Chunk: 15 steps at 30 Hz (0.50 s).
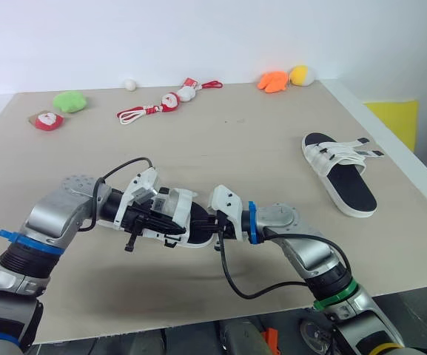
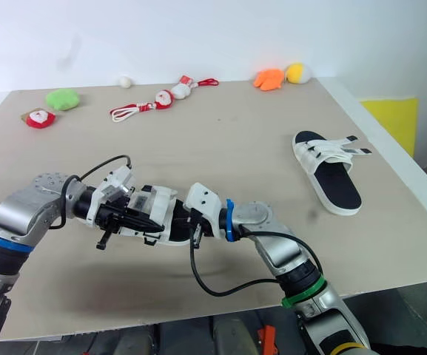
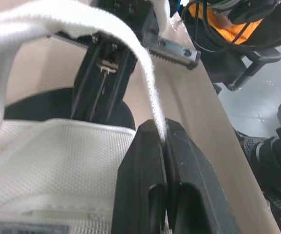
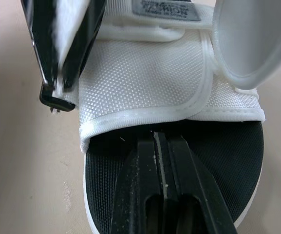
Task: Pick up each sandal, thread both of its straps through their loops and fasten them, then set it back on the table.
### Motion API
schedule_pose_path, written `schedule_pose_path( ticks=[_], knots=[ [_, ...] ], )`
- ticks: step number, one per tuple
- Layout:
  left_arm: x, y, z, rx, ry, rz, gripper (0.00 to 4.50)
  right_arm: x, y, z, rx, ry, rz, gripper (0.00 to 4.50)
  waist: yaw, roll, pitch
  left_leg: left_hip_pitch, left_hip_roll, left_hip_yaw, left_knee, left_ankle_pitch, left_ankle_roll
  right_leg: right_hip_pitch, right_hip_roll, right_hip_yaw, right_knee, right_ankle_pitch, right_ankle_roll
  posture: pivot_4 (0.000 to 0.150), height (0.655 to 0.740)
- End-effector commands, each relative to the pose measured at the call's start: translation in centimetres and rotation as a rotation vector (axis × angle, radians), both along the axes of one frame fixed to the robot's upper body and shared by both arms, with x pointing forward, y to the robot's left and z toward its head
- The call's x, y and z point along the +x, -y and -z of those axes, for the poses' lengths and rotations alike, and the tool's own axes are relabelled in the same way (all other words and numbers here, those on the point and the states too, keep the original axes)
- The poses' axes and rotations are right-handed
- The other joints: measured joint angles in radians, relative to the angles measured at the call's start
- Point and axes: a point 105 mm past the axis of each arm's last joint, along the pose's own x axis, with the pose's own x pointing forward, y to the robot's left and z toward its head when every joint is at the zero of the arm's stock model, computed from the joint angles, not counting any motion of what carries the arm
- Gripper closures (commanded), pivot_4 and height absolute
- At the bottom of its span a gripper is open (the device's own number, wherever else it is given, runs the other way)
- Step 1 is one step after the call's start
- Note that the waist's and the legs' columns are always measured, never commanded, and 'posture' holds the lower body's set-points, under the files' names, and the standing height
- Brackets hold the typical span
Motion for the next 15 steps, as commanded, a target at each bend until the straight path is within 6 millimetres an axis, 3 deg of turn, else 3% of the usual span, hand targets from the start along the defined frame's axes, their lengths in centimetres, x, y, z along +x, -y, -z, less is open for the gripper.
schedule_pose_path(
  ticks=[1, 4, 10, 12, 15],
  knots=[
    [-0.2, -0.8, 0.7, 0.073, 0.008, -0.011, 4.48, 0.2, 0.5, 1.1, -0.039, -0.031, 0.023, 4.5, 0.0, 0.0, 0.0, 0.0, 0.0, 0.0, 0.0, 0.0, 0.0, 0.0, 0.0, 0.0, 0.0, 0.0, 0.0, 0.15, 0.74],
    [-0.2, -1.0, 0.6, 0.077, 0.009, -0.013, 3.54, 0.2, 0.5, 1.2, -0.041, -0.03, 0.019, 4.5, 0.0, 0.0, 0.0, 0.0, 0.0, 0.0, 0.0, 0.0, 0.0, 0.0, 0.0, 0.0, 0.0, 0.0, 0.0, 0.15, 0.74],
    [-0.8, -1.1, -1.6, 0.005, 0.023, -0.039, 0.58, 0.1, 0.4, 1.1, -0.042, -0.029, 0.016, 4.5, 0.0, 0.0, 0.0, 0.0, 0.0, 0.0, 0.0, 0.0, 0.0, 0.0, 0.0, 0.0, 0.0, 0.0, 0.0, 0.15, 0.74],
    [-1.5, -1.4, -3.2, -0.059, 0.017, -0.064, 0.06, 0.1, 0.5, 1.2, -0.041, -0.03, 0.019, 4.5, 0.0, 0.0, 0.0, 0.0, 0.0, 0.0, 0.0, 0.0, 0.0, 0.0, 0.0, 0.0, 0.0, 0.0, 0.0, 0.15, 0.74],
    [-2.3, -2.4, -4.7, -0.087, 0.034, -0.131, 0.06, -0.1, 0.6, 1.3, -0.04, -0.035, 0.023, 4.5, -0.001, 0.0, 0.0, -0.001, 0.001, 0.0, 0.0, 0.0, 0.0, -0.001, 0.0, 0.0, 0.0, 0.0, 0.0, 0.15, 0.74]
  ],
)
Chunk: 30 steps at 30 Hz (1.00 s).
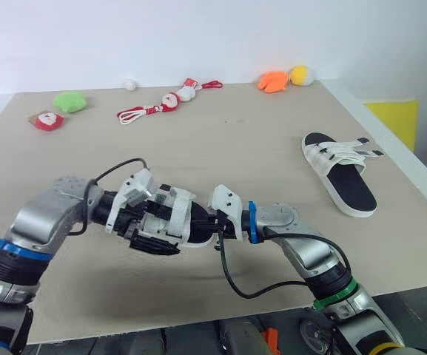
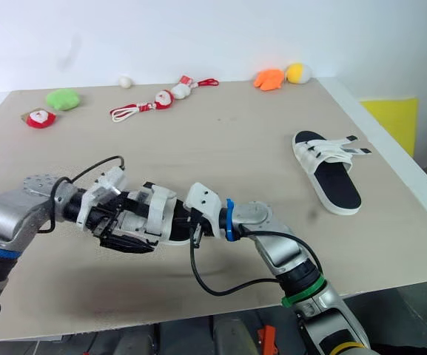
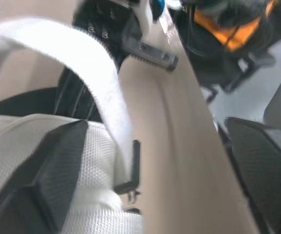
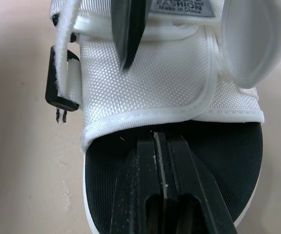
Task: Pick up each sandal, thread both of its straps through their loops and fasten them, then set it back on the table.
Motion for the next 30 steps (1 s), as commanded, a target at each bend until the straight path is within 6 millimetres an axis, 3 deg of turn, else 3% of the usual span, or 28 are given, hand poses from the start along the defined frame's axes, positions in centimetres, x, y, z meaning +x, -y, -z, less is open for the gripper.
schedule_pose_path(
  ticks=[1, 4, 7, 13, 18, 30],
  knots=[
    [-0.9, -1.5, -2.7, -0.028, 0.069, -0.092, 0.06, -0.2, 0.7, 1.3, -0.04, -0.038, 0.025, 4.5, 0.0, 0.0, 0.0, 0.0, 0.0, 0.0, 0.0, 0.0, 0.0, 0.0, 0.0, 0.0, 0.0, 0.0, 0.0, 0.15, 0.74],
    [-2.0, -2.1, -4.0, -0.074, 0.066, -0.151, 0.06, -0.5, 0.8, 1.6, -0.041, -0.047, 0.023, 4.5, 0.002, 0.0, 0.0, 0.0, 0.0, 0.0, 0.0, 0.0, 0.0, 0.0, 0.0, 0.0, 0.0, -0.001, 0.0, 0.15, 0.74],
    [-3.3, -2.3, -4.0, -0.099, 0.025, -0.182, 0.06, -0.7, 0.7, 1.7, -0.043, -0.052, 0.016, 4.5, 0.002, 0.0, 0.0, -0.001, 0.0, 0.0, 0.0, 0.0, 0.0, 0.0, -0.001, 0.0, 0.0, -0.001, 0.0, 0.15, 0.74],
    [-5.5, -2.1, 0.6, -0.05, -0.099, -0.252, 0.06, -0.4, 0.4, 1.6, -0.039, -0.053, 0.009, 4.5, 0.002, 0.0, 0.0, 0.0, 0.0, 0.0, -0.001, -0.001, -0.001, 0.0, -0.001, 0.0, 0.0, -0.002, -0.001, 0.15, 0.74],
    [-5.5, -1.8, 3.6, -0.012, -0.117, -0.307, 0.06, -0.3, 0.4, 1.5, -0.039, -0.05, 0.007, 4.5, 0.002, 0.0, 0.0, 0.001, 0.0, 0.0, 0.0, 0.0, -0.001, 0.0, -0.001, 0.0, 0.0, -0.002, -0.001, 0.15, 0.74],
    [-3.0, -0.7, 5.4, -0.04, -0.053, -0.384, 0.06, -0.1, 0.4, 1.3, -0.035, -0.045, 0.011, 4.5, 0.002, 0.0, 0.0, 0.001, 0.0, 0.0, 0.0, -0.001, -0.001, 0.0, -0.001, 0.0, 0.0, -0.002, -0.001, 0.15, 0.74]
  ],
)
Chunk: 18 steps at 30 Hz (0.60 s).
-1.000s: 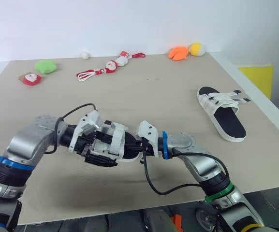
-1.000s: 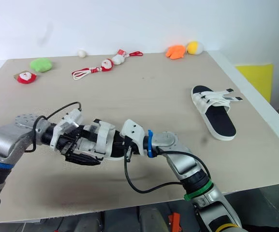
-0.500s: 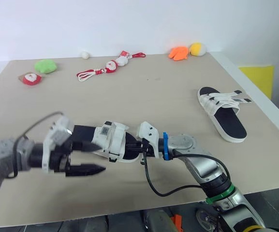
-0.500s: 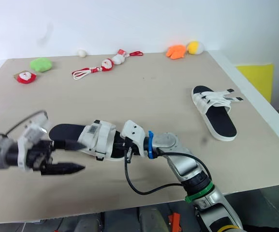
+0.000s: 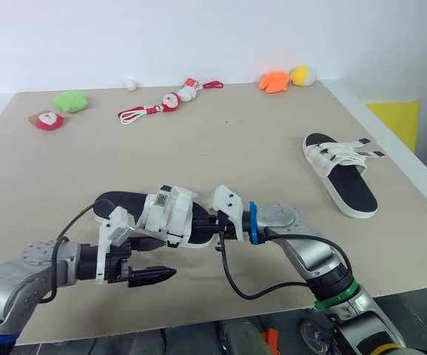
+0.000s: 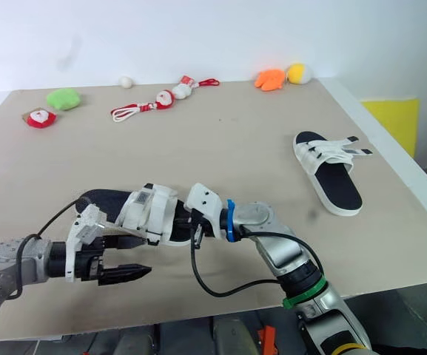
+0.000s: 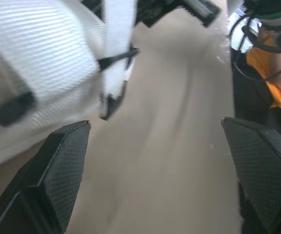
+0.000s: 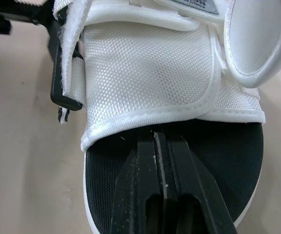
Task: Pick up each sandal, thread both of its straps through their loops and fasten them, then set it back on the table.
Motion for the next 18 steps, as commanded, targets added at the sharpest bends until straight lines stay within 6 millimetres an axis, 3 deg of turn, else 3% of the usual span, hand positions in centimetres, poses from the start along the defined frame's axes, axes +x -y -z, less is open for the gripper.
schedule_pose_path(
  ticks=[1, 6, 7, 9, 16, 18],
  knots=[
    [0.7, 0.3, 0.0, 0.007, 0.05, -0.007, 0.06, 0.0, 0.2, 1.2, -0.034, -0.042, 0.012, 4.5, 0.0, 0.0, 0.0, 0.0, 0.0, 0.0, 0.0, 0.0, 0.0, 0.0, 0.0, 0.0, 0.0, 0.0, 0.0, 0.15, 0.74],
    [1.0, 1.1, -0.2, -0.029, 0.052, 0.013, 0.06, 0.0, 0.2, 1.2, -0.034, -0.043, 0.012, 4.5, 0.0, 0.0, 0.0, 0.0, 0.0, 0.0, 0.0, 0.0, 0.0, 0.0, 0.0, 0.0, 0.0, 0.0, 0.0, 0.15, 0.74],
    [1.1, 1.4, 0.0, -0.026, 0.052, 0.017, 0.28, 0.0, 0.2, 1.2, -0.034, -0.043, 0.011, 4.5, 0.0, 0.0, 0.0, 0.0, 0.0, 0.0, 0.001, 0.0, 0.0, 0.0, 0.0, 0.0, 0.0, 0.0, 0.0, 0.15, 0.74],
    [1.2, 1.8, 0.1, -0.026, 0.052, 0.02, 0.91, 0.0, 0.1, 1.2, -0.034, -0.043, 0.01, 4.5, 0.001, 0.0, 0.0, 0.0, 0.0, 0.0, 0.002, 0.0, 0.0, 0.001, 0.0, 0.0, 0.0, 0.0, 0.0, 0.15, 0.74],
    [1.5, 2.2, -0.3, -0.056, 0.052, 0.022, 4.3, 0.0, 0.2, 1.2, -0.033, -0.042, 0.013, 4.5, 0.0, 0.0, 0.0, 0.0, 0.0, 0.0, 0.001, 0.0, 0.0, 0.001, 0.0, 0.0, 0.0, 0.0, 0.001, 0.15, 0.74],
    [1.4, 2.2, -0.4, -0.063, 0.046, 0.025, 4.41, 0.0, 0.2, 1.2, -0.034, -0.042, 0.014, 4.5, 0.0, 0.0, 0.0, 0.0, 0.0, 0.0, 0.0, 0.0, 0.0, 0.001, 0.0, 0.0, 0.0, 0.0, 0.001, 0.15, 0.74]
  ],
)
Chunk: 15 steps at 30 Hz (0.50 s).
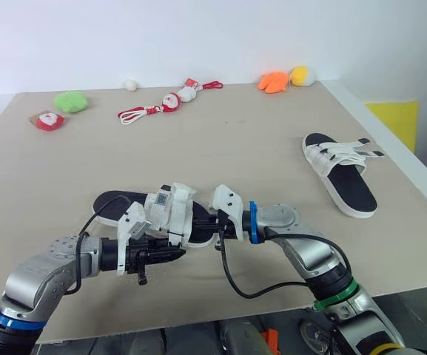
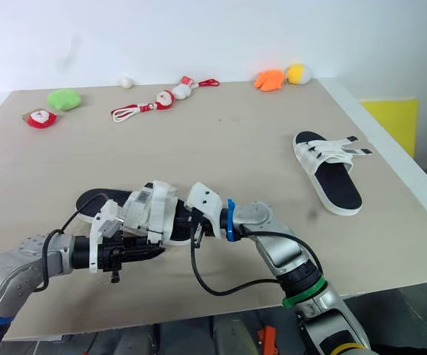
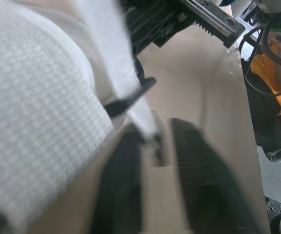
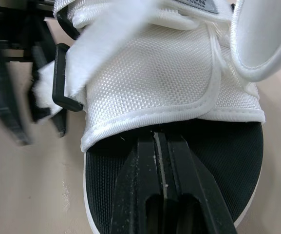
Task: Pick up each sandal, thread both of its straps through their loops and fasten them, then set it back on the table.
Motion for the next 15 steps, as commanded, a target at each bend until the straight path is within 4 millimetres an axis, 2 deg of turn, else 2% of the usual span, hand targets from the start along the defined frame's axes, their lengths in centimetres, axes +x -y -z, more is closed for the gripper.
schedule_pose_path(
  ticks=[1, 5, 11, 15],
  knots=[
    [-0.1, 0.3, -1.1, -0.025, 0.031, 0.024, 4.41, 0.0, 0.2, 1.2, -0.037, -0.037, 0.011, 4.5, 0.0, 0.0, 0.0, 0.0, 0.0, 0.0, 0.0, 0.0, 0.0, 0.0, 0.0, 0.0, 0.0, 0.0, 0.0, 0.15, 0.74],
    [-0.5, 0.1, -0.7, -0.009, 0.019, 0.028, 4.41, -0.1, 0.2, 1.2, -0.037, -0.037, 0.01, 4.5, 0.0, 0.0, 0.0, 0.0, 0.0, 0.0, 0.001, 0.0, 0.0, 0.0, 0.0, 0.0, 0.0, 0.0, 0.0, 0.15, 0.74],
    [-3.1, -0.8, 0.5, 0.038, -0.101, 0.1, 4.41, -0.1, 0.2, 1.2, -0.037, -0.037, 0.01, 4.5, -0.002, 0.0, 0.0, 0.0, 0.0, 0.0, 0.0, 0.0, 0.0, -0.001, 0.0, 0.0, 0.0, 0.0, -0.001, 0.15, 0.74],
    [-4.1, -1.7, 1.2, 0.09, -0.137, 0.116, 4.41, -0.1, 0.3, 1.3, -0.038, -0.038, 0.008, 4.5, -0.001, 0.0, 0.0, 0.0, 0.0, 0.0, 0.0, 0.0, 0.0, -0.001, 0.0, 0.0, 0.0, -0.001, -0.001, 0.15, 0.74]
  ],
)
